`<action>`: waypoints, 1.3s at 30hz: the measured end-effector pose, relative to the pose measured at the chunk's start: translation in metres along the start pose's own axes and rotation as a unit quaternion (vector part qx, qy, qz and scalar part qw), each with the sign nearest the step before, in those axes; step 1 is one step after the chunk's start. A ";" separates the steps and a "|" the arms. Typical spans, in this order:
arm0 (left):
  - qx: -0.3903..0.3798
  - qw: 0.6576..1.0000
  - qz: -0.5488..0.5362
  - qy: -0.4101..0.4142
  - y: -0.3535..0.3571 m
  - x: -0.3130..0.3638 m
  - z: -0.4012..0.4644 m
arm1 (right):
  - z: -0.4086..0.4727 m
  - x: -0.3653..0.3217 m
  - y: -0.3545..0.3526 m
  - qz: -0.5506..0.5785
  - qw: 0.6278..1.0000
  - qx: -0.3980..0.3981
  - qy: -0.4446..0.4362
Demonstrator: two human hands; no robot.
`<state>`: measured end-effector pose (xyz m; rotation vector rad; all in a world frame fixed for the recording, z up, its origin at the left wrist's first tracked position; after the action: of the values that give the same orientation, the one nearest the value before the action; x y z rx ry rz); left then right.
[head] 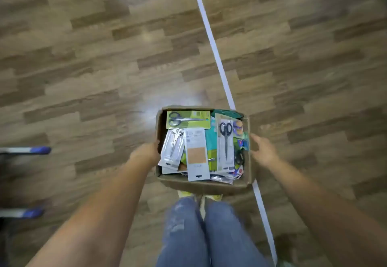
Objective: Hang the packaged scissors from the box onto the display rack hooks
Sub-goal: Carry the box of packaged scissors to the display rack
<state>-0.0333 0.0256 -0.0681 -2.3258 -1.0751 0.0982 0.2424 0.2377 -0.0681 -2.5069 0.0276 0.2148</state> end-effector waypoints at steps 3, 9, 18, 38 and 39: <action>-0.004 1.000 -0.014 -0.016 0.036 -0.026 0.052 | 0.049 0.032 0.046 0.006 0.999 -0.017 0.038; 0.013 0.997 -0.077 -0.022 0.091 -0.063 0.152 | 0.126 0.079 0.108 0.104 0.989 0.051 0.093; 0.054 0.991 -0.121 -0.019 0.120 -0.077 0.183 | 0.148 0.103 0.114 0.143 0.967 0.187 0.095; 0.077 0.981 -0.175 -0.027 0.104 -0.068 0.170 | 0.173 0.084 0.116 0.023 0.993 0.051 0.106; 0.073 0.983 -0.168 -0.029 0.100 -0.066 0.171 | 0.173 0.082 0.114 0.021 0.993 0.050 0.101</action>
<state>-0.0605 0.0060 -0.2739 -1.9934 -1.4255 0.1119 0.2896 0.2489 -0.2851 -2.4205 0.1699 -0.0235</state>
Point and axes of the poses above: each hand's wrist, its own z-axis towards the middle knuckle, its own y-axis out of the palm, x = y × z, the point moved 8 cm from there along z, towards the middle knuckle, and after that the axes turned 11 degrees about y, right-handed, at the moved point
